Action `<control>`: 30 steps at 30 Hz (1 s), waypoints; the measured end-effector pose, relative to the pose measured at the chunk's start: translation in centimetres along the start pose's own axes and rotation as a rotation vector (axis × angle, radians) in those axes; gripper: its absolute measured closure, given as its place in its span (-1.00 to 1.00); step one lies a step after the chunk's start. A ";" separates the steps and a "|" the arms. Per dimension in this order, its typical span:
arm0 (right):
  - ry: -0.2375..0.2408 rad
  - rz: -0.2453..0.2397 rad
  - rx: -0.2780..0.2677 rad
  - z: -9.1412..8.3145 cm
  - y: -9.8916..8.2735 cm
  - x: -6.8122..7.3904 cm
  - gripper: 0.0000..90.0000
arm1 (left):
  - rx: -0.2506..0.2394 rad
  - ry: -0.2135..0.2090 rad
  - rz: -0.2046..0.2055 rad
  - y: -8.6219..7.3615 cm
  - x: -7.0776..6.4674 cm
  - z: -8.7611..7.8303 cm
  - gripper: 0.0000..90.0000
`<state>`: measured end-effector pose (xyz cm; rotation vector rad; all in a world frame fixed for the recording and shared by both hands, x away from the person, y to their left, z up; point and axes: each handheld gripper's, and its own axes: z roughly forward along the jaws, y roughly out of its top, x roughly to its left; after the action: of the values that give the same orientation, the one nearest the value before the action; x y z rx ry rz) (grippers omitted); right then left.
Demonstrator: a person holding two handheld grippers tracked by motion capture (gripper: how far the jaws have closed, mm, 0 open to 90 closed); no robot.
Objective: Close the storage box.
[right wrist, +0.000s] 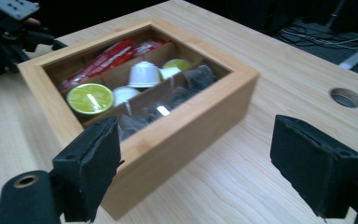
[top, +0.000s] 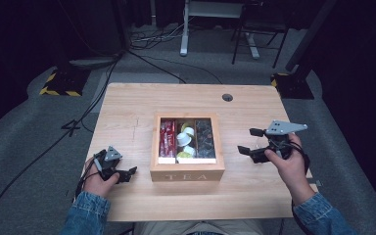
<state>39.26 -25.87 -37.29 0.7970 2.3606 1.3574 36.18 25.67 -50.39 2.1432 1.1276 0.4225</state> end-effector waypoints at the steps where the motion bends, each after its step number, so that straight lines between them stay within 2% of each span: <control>1: -0.014 0.005 -0.001 -0.4 -0.1 -0.4 -0.64 | 0.002 -0.002 -0.004 0.0 0.0 0.0 -0.67; 7: -0.067 0.046 0.013 -2.3 -1.2 -2.2 -0.65 | 0.001 -0.006 0.002 0.1 0.4 0.2 -0.68; 14: -0.091 0.086 0.049 -3.9 -2.6 -4.1 -0.64 | 0.003 -0.007 0.008 0.2 0.5 0.2 -0.68; 17: -0.132 0.114 0.061 -4.8 -3.6 -5.3 -0.64 | 0.003 -0.006 0.008 0.2 0.5 0.2 -0.68; 21: -0.179 0.116 0.092 -5.5 -4.9 -6.5 -0.62 | 0.005 -0.006 0.009 0.2 0.6 0.2 -0.68; 23: -0.183 0.116 0.109 -5.6 -5.6 -6.9 -0.61 | 0.004 -0.006 0.010 0.2 0.6 0.2 -0.68; 27: -0.205 0.130 0.116 -6.2 -6.9 -7.4 -0.62 | 0.005 -0.006 0.009 0.3 0.6 0.2 -0.68; 30: -0.240 0.125 0.137 -6.6 -7.9 -7.6 -0.62 | 0.004 -0.006 0.009 0.3 0.6 0.2 -0.68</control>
<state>39.52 -38.16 -40.85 1.0977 2.2642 1.0830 36.82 25.95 -50.40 2.1524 1.1161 0.4181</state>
